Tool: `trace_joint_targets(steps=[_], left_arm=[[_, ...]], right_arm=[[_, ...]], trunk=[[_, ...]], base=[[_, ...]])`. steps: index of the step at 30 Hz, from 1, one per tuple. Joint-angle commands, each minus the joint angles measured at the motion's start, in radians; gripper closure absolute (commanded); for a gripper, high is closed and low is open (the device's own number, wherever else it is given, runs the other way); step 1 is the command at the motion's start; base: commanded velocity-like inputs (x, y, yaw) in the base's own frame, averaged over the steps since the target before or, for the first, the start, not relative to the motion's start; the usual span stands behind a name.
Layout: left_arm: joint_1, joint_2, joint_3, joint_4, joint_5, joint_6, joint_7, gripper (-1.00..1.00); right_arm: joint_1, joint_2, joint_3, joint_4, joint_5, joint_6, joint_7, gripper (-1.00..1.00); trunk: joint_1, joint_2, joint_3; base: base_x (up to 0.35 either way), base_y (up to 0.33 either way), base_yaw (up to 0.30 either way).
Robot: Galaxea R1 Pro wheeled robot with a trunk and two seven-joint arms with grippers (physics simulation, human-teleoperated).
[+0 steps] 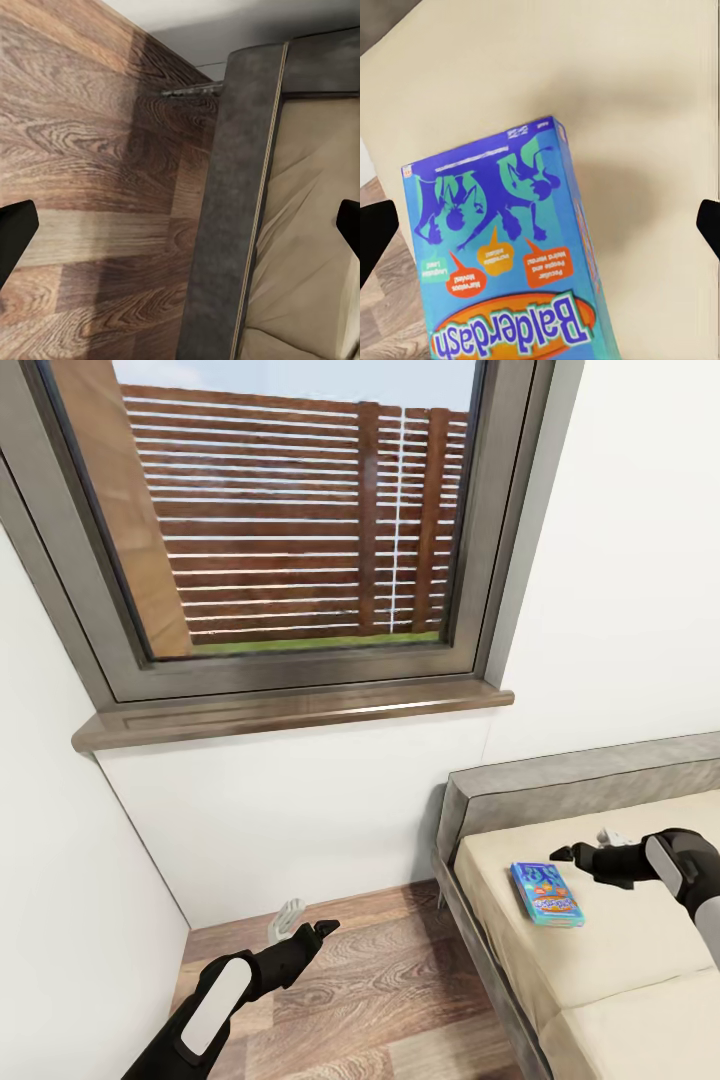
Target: Put all the toys in the child's room - the three board games (two on the bed and one on the table), the two jigsaw puzzles on the table, and the tennis ball on the table - inside the toy box on the table in the child's room.
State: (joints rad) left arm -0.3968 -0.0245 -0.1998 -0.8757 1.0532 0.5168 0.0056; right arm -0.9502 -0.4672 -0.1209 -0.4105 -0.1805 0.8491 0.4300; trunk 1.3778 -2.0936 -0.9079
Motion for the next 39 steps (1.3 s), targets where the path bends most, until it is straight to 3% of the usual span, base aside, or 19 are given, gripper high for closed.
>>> trace_joint_targets(steps=[1,16,39], left_arm=[[0.000,0.000,0.000,0.000,0.004,0.003,0.001,-1.00],[0.000,0.001,0.000,0.000,0.004,0.003,0.001,-1.00],[0.000,0.001,0.000,0.000,0.004,0.003,0.001,-1.00]], right_arm=[[0.000,0.000,-0.005,-0.001,-0.001,0.006,0.001,-1.00],[0.002,-0.002,0.003,0.004,0.002,0.100,0.006,-1.00],[0.011,0.017,0.006,0.007,0.005,0.114,0.007,-1.00]], trunk=[[0.000,0.000,-0.001],[0.000,0.000,-0.001],[0.000,0.000,-0.001]], base=[[0.000,0.000,0.000],[0.000,0.000,0.000],[0.000,0.000,0.000]])
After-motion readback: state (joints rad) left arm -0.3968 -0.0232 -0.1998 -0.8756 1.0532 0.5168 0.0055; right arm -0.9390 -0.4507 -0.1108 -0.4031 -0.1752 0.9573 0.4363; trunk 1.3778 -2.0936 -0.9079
